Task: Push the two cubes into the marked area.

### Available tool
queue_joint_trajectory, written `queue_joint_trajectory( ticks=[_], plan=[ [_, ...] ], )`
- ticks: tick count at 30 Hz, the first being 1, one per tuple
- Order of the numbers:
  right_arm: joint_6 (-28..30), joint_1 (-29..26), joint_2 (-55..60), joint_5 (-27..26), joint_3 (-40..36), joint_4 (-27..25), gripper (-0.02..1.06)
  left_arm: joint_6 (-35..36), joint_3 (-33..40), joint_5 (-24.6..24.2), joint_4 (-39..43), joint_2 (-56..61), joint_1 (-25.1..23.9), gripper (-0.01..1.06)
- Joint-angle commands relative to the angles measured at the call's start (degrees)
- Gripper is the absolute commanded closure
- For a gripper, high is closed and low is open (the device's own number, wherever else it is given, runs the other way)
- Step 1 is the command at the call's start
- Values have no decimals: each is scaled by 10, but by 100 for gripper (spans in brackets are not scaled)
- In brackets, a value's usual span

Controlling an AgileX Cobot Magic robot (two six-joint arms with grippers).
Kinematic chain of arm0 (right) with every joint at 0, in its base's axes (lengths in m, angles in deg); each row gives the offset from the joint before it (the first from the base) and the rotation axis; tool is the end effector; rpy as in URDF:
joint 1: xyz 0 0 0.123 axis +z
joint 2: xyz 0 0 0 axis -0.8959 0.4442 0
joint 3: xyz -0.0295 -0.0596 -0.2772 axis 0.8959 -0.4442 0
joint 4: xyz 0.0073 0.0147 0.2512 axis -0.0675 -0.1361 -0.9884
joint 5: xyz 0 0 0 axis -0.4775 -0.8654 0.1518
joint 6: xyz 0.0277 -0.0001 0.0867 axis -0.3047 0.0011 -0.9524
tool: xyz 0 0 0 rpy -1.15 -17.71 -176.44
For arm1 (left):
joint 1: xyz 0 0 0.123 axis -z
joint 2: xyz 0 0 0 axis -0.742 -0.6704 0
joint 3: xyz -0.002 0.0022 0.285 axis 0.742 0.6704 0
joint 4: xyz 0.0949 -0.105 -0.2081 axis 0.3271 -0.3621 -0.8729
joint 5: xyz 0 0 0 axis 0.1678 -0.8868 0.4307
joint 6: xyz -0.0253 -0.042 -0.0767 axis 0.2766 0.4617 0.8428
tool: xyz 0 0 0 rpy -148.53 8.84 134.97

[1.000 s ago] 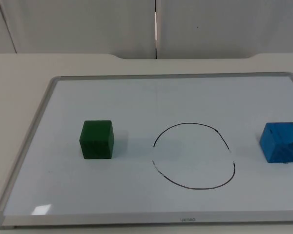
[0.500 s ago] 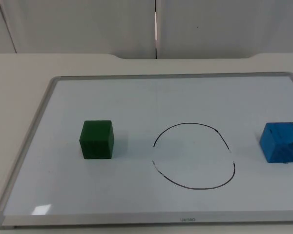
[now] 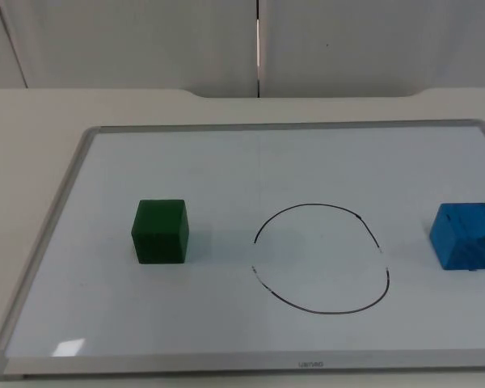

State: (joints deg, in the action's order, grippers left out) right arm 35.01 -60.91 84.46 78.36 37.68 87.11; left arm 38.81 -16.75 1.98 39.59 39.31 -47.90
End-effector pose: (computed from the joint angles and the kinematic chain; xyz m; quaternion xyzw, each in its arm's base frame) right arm -0.0077 0.0002 0.2797 -0.0321 0.8565 0.0088 0.5151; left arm 0.1404 -0.0192 0.2900 0.0148 0.8887 -0.1115 0.4445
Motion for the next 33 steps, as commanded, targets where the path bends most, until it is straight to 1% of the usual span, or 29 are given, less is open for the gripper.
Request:
queue_joint_trajectory(
  ticks=[1, 2, 4, 5, 8, 9, 11, 13, 15, 18, 19, 21, 24, 25, 27, 30, 31, 33],
  plan=[
    [1, -3, -2, -7, -2, -4, -1, -37, -3, 13, -42, -17, -1, 50],
    [1, -3, -2, -7, -2, -4, -1, -55, -3, 13, -56, -23, -1, 60],
    [1, -3, -2, -7, -2, -4, -1, -92, -3, 10, -86, -29, -1, 75],
    [1, -3, -2, -7, -2, -4, -1, -92, -3, 10, -86, -29, -1, 75],
    [1, -3, -2, -7, -2, -4, -1, -98, -4, 13, -117, -30, -1, 91],
    [1, -3, -2, -7, -2, -4, -1, -100, -6, 14, -119, -32, -1, 94],
    [1, -3, -2, -7, -2, -4, -1, -101, -20, 13, -121, -42, -1, 104],
    [1, -3, -2, -7, -2, -4, -1, -101, -27, 13, -122, -52, -1, 105],
    [1, -3, -2, -7, -2, -4, -1, -108, -45, 19, -142, -74, 0, 105],
    [1, -3, -2, -7, -2, -4, -1, -153, -71, 26, -194, -118, 0, 105],
    [1, -3, -2, -7, -2, -4, -1, -153, -71, 26, -194, -118, 0, 105],
    [1, -3, -2, -7, -2, -4, -1, -182, -89, 25, -219, -153, 3, 105],
    [-1, -3, -2, -7, -2, -4, -1, -191, -106, 36, -226, -205, 23, 105],
    [-1, -3, -2, -7, -2, -4, -1, -191, -106, 36, -226, -205, 23, 105],
    [-1, -3, -2, -7, -2, -4, -1, -191, -113, 62, -224, -240, 42, 105],
    [-1, -3, -2, -7, -2, -4, -1, -191, -120, 120, -224, -301, 69, 105],
    [-1, -3, -2, -7, -2, -4, -1, -191, -120, 120, -224, -301, 69, 105],
    [-1, -3, -2, -7, -2, -4, -1, -191, -134, 130, -227, -350, 77, 105]
  ],
)
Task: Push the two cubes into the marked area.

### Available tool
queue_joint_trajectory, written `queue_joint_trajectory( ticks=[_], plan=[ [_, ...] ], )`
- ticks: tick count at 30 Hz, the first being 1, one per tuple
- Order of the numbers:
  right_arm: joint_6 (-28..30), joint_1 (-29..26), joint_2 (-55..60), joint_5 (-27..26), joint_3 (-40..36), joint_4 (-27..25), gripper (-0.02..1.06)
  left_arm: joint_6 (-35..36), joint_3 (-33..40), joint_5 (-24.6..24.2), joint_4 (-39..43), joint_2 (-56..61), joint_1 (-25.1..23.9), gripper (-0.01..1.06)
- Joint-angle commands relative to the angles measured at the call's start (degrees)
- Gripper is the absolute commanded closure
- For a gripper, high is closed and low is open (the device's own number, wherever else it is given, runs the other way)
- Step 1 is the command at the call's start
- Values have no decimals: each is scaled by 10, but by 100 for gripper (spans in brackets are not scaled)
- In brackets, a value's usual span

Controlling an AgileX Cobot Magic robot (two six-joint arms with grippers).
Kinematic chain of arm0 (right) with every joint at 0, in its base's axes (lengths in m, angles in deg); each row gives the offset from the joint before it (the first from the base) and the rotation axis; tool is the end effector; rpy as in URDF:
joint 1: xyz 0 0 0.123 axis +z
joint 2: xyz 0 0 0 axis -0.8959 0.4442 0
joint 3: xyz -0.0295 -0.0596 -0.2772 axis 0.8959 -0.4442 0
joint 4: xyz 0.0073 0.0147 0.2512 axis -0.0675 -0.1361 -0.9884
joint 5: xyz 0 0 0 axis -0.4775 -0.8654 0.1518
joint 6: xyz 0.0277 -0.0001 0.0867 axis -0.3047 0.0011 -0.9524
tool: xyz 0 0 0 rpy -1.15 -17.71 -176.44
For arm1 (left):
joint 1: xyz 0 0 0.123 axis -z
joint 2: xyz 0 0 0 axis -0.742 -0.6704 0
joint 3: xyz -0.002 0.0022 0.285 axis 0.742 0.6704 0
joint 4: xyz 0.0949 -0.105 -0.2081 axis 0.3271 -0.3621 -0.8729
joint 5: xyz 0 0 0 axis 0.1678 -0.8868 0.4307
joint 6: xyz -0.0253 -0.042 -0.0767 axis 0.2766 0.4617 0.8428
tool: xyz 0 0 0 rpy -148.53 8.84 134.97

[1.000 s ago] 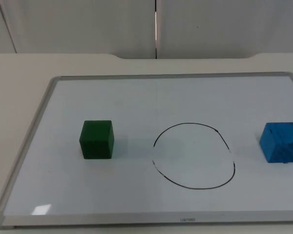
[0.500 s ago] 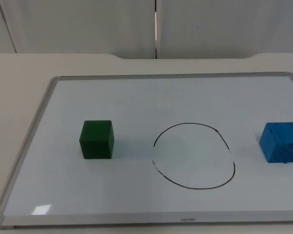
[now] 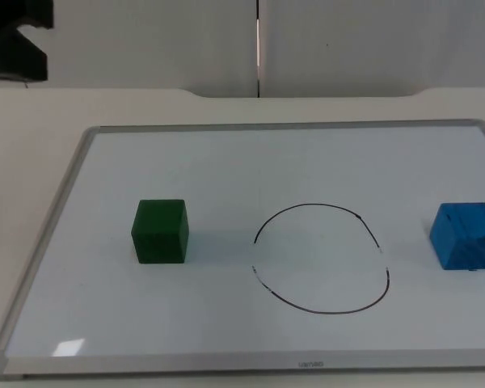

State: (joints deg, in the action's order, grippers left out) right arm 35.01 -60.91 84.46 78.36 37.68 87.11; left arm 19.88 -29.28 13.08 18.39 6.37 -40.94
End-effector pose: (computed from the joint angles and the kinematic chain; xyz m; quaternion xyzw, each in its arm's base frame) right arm -0.0077 0.0002 0.2797 -0.0321 0.8565 0.0088 0.5151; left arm 0.2621 -0.0563 0.2606 0.0484 0.9054 -0.1727 0.3848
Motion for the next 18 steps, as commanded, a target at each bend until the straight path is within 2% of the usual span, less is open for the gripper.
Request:
queue_joint_trajectory(
  ticks=[1, 9, 18],
  plan=[
    [-1, -3, -2, -7, -2, -4, -1, -2, -15, 19, -16, -44, 7, 105],
    [-1, -3, -2, -7, -2, -2, -1, -11, -49, 24, -24, -160, 12, 105],
    [-1, -2, -2, -7, -2, -2, -1, -12, -49, 54, -25, -226, 12, 105]
  ],
)
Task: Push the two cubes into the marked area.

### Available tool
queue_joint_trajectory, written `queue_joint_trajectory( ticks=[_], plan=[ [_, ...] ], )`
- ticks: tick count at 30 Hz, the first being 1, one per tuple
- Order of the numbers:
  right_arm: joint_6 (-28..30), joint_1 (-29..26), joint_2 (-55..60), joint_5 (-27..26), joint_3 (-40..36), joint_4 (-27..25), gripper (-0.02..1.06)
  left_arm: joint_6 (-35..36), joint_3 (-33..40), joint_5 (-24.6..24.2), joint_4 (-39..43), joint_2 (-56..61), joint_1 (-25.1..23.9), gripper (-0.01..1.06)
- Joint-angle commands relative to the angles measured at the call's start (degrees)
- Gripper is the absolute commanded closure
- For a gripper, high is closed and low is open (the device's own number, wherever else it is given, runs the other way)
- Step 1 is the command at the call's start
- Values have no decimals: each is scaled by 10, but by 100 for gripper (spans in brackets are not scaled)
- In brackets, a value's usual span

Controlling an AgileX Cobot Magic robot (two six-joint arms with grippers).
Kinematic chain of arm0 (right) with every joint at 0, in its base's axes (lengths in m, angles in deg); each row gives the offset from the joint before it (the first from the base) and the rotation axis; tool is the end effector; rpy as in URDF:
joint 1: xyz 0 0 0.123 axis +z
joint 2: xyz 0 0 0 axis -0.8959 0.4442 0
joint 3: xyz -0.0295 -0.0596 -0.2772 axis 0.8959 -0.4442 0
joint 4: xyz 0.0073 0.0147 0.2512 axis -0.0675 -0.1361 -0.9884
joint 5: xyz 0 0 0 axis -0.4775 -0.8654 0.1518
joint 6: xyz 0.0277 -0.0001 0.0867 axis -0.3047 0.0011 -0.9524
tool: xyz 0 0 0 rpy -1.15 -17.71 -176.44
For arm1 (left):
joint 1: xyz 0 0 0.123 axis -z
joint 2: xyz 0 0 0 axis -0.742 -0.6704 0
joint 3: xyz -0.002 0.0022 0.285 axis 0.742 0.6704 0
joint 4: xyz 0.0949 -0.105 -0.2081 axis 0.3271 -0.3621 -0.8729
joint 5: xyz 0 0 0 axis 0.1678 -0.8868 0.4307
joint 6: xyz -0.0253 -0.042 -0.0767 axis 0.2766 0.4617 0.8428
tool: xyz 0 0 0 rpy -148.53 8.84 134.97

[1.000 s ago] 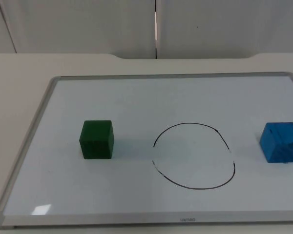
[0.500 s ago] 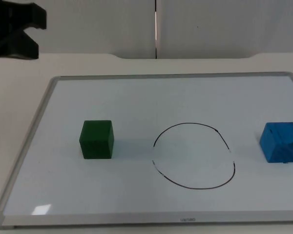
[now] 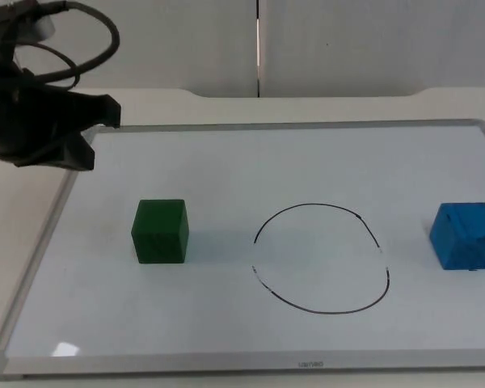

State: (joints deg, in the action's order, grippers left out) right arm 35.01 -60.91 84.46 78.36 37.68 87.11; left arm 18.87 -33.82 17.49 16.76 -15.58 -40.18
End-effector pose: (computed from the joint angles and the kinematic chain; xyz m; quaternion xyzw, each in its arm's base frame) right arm -0.0077 0.0002 0.2797 -0.0321 0.8565 0.0088 0.5151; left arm 0.3177 -0.0635 0.1717 0.0210 0.9496 -0.1485 0.2751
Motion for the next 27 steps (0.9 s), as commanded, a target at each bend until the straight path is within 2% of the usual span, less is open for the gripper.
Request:
queue_joint_trajectory(
  ticks=[1, 13, 22, 27],
  plan=[
    [-1, -2, -2, -7, -2, -2, -1, -2, -4, 10, -9, -12, 4, 105],
    [-1, -2, -2, -7, -2, -2, -1, -11, -4, 27, -10, -82, 18, 105],
    [-1, -2, -2, -7, -2, -2, -1, -11, -4, 81, -10, -122, 51, 105],
    [-2, -2, -2, -7, -2, -2, -1, -11, -4, 94, -9, -134, 55, 105]
  ],
)
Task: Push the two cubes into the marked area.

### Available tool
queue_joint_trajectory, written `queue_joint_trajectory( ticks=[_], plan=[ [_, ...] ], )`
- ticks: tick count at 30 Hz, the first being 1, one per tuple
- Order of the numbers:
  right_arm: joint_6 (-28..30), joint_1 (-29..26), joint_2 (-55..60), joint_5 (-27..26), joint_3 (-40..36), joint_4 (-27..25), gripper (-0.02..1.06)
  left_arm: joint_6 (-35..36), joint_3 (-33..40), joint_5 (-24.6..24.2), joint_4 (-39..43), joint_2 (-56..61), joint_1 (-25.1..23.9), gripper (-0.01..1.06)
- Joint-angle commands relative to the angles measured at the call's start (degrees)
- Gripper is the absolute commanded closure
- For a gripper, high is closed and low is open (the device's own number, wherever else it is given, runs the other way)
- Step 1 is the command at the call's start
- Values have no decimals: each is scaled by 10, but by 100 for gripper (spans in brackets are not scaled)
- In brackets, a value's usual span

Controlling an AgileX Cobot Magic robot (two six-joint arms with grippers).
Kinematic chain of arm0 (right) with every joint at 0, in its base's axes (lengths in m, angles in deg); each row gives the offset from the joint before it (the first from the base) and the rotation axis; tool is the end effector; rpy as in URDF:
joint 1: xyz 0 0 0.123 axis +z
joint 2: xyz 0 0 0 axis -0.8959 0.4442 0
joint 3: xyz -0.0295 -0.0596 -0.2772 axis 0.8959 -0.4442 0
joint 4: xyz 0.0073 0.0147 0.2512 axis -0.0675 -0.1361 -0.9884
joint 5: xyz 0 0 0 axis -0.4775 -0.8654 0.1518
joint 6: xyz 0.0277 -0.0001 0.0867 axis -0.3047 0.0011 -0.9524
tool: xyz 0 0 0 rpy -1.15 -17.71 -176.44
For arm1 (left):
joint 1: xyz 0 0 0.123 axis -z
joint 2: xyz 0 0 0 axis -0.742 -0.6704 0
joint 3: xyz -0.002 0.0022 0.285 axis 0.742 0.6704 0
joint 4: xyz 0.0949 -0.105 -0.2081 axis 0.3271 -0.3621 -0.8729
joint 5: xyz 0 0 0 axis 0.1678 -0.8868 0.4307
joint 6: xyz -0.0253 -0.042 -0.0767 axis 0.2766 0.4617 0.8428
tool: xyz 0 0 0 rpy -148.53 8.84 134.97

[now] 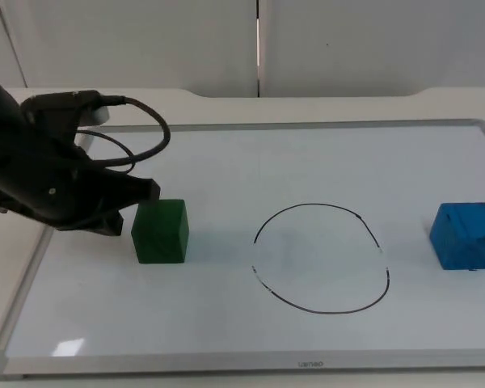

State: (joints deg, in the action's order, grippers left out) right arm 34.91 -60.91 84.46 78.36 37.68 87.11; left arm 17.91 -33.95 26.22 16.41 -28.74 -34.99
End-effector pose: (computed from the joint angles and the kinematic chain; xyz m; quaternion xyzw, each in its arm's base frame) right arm -0.0077 0.0002 0.2797 -0.0314 0.8565 0.0093 0.5151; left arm 0.3254 -0.0856 0.0999 0.0418 0.9683 -0.1028 0.2237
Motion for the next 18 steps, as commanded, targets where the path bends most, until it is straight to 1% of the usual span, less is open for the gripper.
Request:
queue_joint_trajectory(
  ticks=[1, 8, 18],
  plan=[
    [-1, -2, -2, -7, -2, -2, -1, -2, -2, 7, -5, -6, 3, 105],
    [-1, -2, -2, -7, -2, -2, -1, -2, -2, 7, -5, -15, 6, 105],
    [-1, -2, -2, -7, -2, -2, -1, -2, -2, 16, -6, -15, 32, 105]
  ],
)
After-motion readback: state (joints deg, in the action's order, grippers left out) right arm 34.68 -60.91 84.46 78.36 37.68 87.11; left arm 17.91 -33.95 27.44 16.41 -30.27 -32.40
